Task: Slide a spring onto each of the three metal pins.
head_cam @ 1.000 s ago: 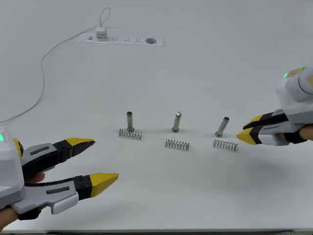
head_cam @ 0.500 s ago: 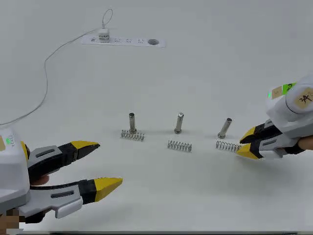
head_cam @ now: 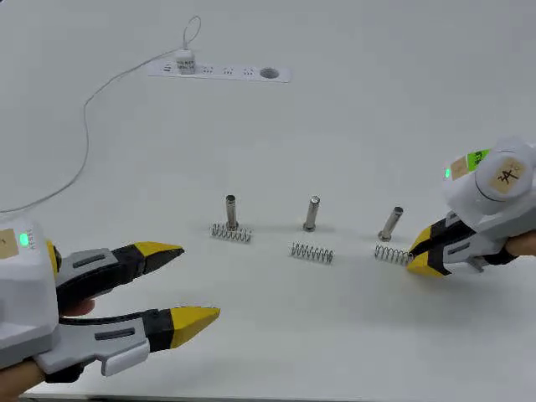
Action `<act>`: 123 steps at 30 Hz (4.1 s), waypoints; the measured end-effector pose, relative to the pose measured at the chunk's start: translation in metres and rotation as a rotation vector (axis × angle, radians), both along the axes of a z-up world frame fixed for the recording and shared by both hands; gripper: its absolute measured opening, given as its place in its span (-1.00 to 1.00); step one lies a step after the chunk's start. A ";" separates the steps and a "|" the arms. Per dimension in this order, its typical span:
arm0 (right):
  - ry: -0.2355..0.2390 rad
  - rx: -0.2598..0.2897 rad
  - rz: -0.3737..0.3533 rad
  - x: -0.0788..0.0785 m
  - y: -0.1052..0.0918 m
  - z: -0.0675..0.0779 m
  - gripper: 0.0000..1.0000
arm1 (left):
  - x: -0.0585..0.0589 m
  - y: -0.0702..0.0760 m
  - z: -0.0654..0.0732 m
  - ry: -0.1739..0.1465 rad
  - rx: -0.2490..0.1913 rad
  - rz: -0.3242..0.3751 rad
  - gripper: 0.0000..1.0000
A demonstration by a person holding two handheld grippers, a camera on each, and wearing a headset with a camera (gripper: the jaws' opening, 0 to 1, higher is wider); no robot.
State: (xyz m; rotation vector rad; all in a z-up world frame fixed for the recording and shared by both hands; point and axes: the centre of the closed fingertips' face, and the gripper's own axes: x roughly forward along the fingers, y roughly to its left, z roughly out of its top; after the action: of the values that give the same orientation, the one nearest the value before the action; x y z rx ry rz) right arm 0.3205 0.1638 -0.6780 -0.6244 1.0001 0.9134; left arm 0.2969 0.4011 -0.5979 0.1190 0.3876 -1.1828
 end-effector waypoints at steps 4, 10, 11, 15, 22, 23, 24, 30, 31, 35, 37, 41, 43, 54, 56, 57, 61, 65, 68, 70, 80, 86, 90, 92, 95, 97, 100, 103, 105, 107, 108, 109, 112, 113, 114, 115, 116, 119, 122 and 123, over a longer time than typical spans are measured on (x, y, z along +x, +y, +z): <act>0.001 -0.009 0.013 -0.002 0.001 0.000 -0.76 | -0.003 -0.006 0.002 -0.011 0.012 -0.040 -0.01; 0.001 -0.023 0.012 -0.007 0.000 0.002 -0.77 | -0.003 -0.021 0.005 -0.036 0.029 -0.110 -0.01; 0.000 -0.022 0.010 -0.009 0.000 0.004 -0.77 | -0.003 -0.025 0.005 -0.043 0.033 -0.130 -0.01; 0.004 -0.023 0.008 -0.015 0.002 0.008 -0.77 | -0.004 -0.040 0.007 -0.062 0.040 -0.195 -0.02; 0.022 0.008 0.002 -0.025 0.013 0.013 -0.77 | -0.008 -0.067 0.003 -0.087 0.073 -0.325 -0.05; 0.022 0.013 0.004 -0.025 0.016 0.015 -0.77 | -0.009 -0.069 0.003 -0.088 0.073 -0.336 -0.06; 0.019 0.016 0.008 -0.026 0.019 0.018 -0.77 | -0.009 -0.072 0.002 -0.087 0.075 -0.349 -0.06; 0.008 0.031 0.026 -0.026 0.030 0.026 -0.78 | -0.010 -0.085 -0.005 -0.093 0.098 -0.409 -0.08; 0.006 0.034 0.029 -0.027 0.032 0.027 -0.78 | -0.010 -0.088 -0.007 -0.093 0.107 -0.421 -0.09; 0.005 0.054 0.063 -0.033 0.048 0.037 -0.78 | -0.012 -0.096 -0.010 -0.090 0.109 -0.449 -0.10; -0.002 0.063 0.084 -0.034 0.056 0.044 -0.78 | -0.013 -0.099 -0.013 -0.091 0.115 -0.463 -0.10; -0.013 0.076 0.120 -0.035 0.071 0.056 -0.78 | -0.016 -0.105 -0.012 -0.097 0.118 -0.482 -0.12; -0.017 0.079 0.142 -0.036 0.079 0.061 -0.78 | -0.016 -0.107 -0.012 -0.100 0.116 -0.485 -0.12; -0.024 0.067 0.247 -0.037 0.113 0.068 -0.78 | -0.015 -0.110 -0.012 -0.133 0.120 -0.492 -0.33; -0.024 0.061 0.261 -0.036 0.117 0.068 -0.78 | -0.015 -0.110 -0.011 -0.139 0.118 -0.493 -0.39; -0.023 0.060 0.262 -0.036 0.118 0.068 -0.78 | -0.015 -0.111 -0.011 -0.143 0.119 -0.493 -0.43; -0.021 0.063 0.275 -0.037 0.124 0.069 -0.78 | -0.017 -0.112 -0.012 -0.157 0.129 -0.508 -0.64; -0.016 0.058 0.281 -0.039 0.125 0.068 -0.78 | -0.019 -0.113 -0.014 -0.162 0.138 -0.518 -0.74; -0.018 0.055 0.282 -0.041 0.126 0.068 -0.78 | -0.021 -0.113 -0.015 -0.161 0.146 -0.523 -0.76; -0.017 0.056 0.281 -0.042 0.127 0.068 -0.78 | -0.023 -0.113 -0.016 -0.157 0.151 -0.528 -0.76; -0.006 0.101 0.254 -0.044 0.130 0.066 -0.68 | -0.024 -0.113 -0.013 -0.154 0.134 -0.532 -0.79; -0.010 0.089 0.245 -0.044 0.130 0.063 -0.75 | -0.026 -0.115 -0.008 -0.160 0.120 -0.532 -0.79; -0.028 0.092 0.246 -0.044 0.132 0.070 -0.76 | -0.024 -0.116 -0.008 -0.153 0.107 -0.524 -0.79; -0.033 0.110 0.240 -0.043 0.135 0.076 -0.76 | -0.024 -0.117 -0.008 -0.149 0.104 -0.523 -0.78; -0.043 0.121 0.247 -0.042 0.141 0.082 -0.76 | -0.025 -0.118 -0.007 -0.151 0.104 -0.525 -0.78; -0.052 0.120 0.256 -0.042 0.144 0.084 -0.76 | -0.025 -0.119 -0.007 -0.152 0.105 -0.525 -0.78; -0.056 0.115 0.266 -0.043 0.148 0.085 -0.76 | -0.025 -0.120 -0.008 -0.149 0.103 -0.527 -0.78; -0.050 0.105 0.266 -0.043 0.147 0.085 -0.77 | -0.026 -0.120 -0.008 -0.149 0.102 -0.528 -0.78; -0.047 0.103 0.264 -0.043 0.146 0.084 -0.77 | -0.026 -0.121 -0.008 -0.148 0.098 -0.526 -0.78; -0.046 0.103 0.261 -0.043 0.145 0.085 -0.77 | -0.027 -0.121 -0.007 -0.135 0.088 -0.517 -0.76; -0.044 0.105 0.258 -0.043 0.145 0.085 -0.77 | -0.026 -0.121 -0.008 -0.122 0.089 -0.512 -0.73; -0.046 0.104 0.254 -0.042 0.143 0.086 -0.77 | -0.025 -0.120 -0.009 -0.113 0.095 -0.502 -0.66; -0.049 0.096 0.235 -0.038 0.136 0.089 -0.77 | -0.021 -0.117 -0.009 -0.110 0.096 -0.488 -0.50; -0.051 0.094 0.229 -0.037 0.133 0.090 -0.77 | -0.021 -0.115 -0.008 -0.109 0.095 -0.487 -0.53; -0.054 0.088 0.220 -0.035 0.129 0.092 -0.77 | -0.020 -0.113 -0.006 -0.104 0.090 -0.481 -0.53; -0.058 0.084 0.215 -0.035 0.126 0.093 -0.77 | -0.019 -0.111 -0.005 -0.102 0.088 -0.476 -0.51; -0.062 0.078 0.202 -0.033 0.120 0.096 -0.77 | -0.019 -0.108 -0.003 -0.104 0.087 -0.471 -0.49; -0.074 0.056 0.167 -0.027 0.104 0.103 -0.77 | -0.020 -0.100 0.002 -0.106 0.077 -0.460 -0.48; -0.082 0.023 0.133 -0.018 0.084 0.107 -0.77 | -0.017 -0.091 0.005 -0.109 0.071 -0.435 -0.46; -0.083 0.009 0.124 -0.016 0.078 0.109 -0.77 | -0.016 -0.088 0.006 -0.107 0.067 -0.426 -0.46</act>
State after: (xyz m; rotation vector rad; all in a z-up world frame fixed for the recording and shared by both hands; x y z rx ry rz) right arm 0.3044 0.2415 -0.5691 -0.7176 0.8905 0.9923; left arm 0.2808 0.3133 -0.5918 0.3342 0.3149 -1.5757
